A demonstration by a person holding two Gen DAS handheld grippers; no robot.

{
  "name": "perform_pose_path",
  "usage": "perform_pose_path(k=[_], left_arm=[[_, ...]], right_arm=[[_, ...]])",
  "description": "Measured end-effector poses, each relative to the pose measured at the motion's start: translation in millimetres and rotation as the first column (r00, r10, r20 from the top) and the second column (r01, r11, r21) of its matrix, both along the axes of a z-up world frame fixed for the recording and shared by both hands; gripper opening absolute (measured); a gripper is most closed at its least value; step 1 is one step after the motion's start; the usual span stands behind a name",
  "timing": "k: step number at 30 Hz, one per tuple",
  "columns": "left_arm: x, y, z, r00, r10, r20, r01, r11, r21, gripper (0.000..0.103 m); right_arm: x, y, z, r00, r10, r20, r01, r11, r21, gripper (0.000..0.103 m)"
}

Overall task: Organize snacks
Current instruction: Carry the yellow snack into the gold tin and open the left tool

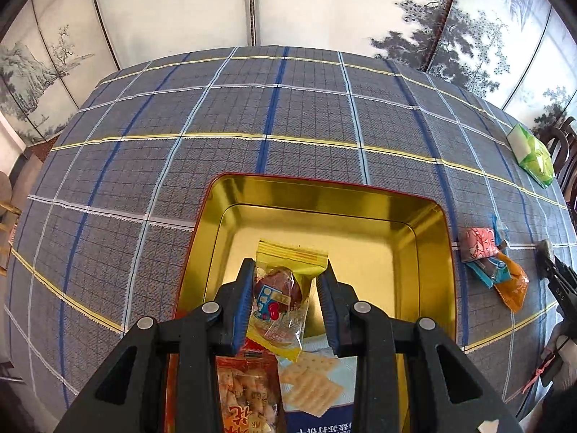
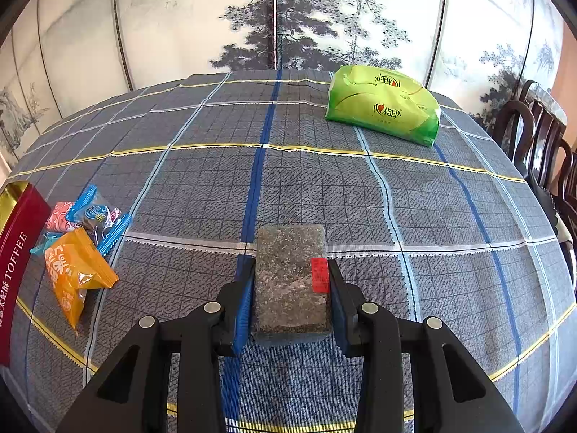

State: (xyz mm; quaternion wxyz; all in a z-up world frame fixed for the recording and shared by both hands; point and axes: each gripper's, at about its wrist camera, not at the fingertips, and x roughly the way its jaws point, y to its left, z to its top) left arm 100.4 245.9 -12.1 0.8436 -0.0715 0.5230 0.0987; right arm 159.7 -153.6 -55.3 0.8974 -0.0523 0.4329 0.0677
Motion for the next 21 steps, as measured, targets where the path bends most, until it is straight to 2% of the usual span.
perform_pose_path(k=[12,21], left_arm=[[3.6,3.1,-17.8,0.999,-0.01,-0.045,0.012,0.999,0.041,0.03],[-0.4,1.3,-26.7,0.997,-0.015,-0.072,0.018,0.999,0.045,0.03]], right_arm=[[0.0,-0.2,-0.4,1.0,-0.001,0.0,0.001,1.0,-0.001,0.038],[0.0,0.0,-0.3,1.0,-0.001,0.001,0.001,1.0,0.0,0.038]])
